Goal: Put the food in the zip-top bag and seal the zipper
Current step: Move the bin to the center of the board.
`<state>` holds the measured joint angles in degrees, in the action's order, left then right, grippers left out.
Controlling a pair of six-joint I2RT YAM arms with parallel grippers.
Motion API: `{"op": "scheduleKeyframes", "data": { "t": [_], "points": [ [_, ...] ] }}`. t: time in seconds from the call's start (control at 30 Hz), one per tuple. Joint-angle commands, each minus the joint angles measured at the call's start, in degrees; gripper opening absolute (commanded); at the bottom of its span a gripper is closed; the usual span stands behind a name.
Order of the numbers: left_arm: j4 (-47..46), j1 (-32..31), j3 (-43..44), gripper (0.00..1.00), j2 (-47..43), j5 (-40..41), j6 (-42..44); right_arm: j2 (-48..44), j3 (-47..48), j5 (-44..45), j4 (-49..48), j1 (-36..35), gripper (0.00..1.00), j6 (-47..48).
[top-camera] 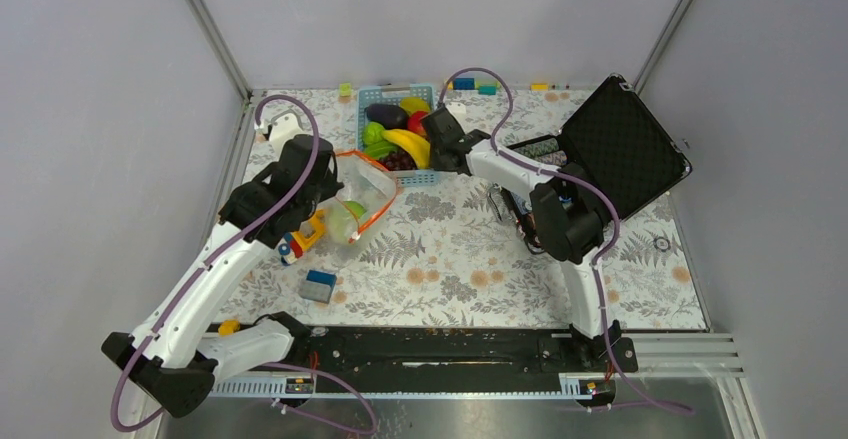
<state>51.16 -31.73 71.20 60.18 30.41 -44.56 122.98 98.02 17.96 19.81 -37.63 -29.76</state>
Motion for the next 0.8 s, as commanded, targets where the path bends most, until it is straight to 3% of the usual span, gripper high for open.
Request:
{"op": "scheduleKeyframes", "data": {
  "t": [0.0, 0.03, 0.27, 0.5, 0.67, 0.77],
  "points": [
    [-3.73, 0.75, 0.75, 0.00, -0.52, -0.64, 0.78, -3.67, -5.61, 1.84, 1.51, 0.50, 0.05, -0.98],
    [-3.71, 0.74, 0.95, 0.00, -0.70, -0.69, 0.86, -5.16, -7.72, 2.13, 1.42, 0.44, 0.00, -0.94],
    [-3.70, 0.88, 0.26, 0.00, -1.65, 0.07, 0.57, -18.56, -27.32, 1.98, -1.67, 0.50, 0.00, -0.79],
    [-3.94, 0.98, 0.45, 0.00, -0.22, -0.12, 0.60, -31.54, -43.50, -9.64, -7.03, 0.40, 0.00, 5.71],
    [-4.85, 1.07, 0.15, 0.00, 1.00, -1.44, 1.55, -40.89, -51.91, -13.77, -3.74, 0.37, 0.00, 9.55],
    [-5.77, 1.13, -0.54, 0.00, 1.35, -2.39, 1.77, -47.17, -54.34, -10.48, -0.98, 0.37, 0.09, 8.59]
  ]
}}
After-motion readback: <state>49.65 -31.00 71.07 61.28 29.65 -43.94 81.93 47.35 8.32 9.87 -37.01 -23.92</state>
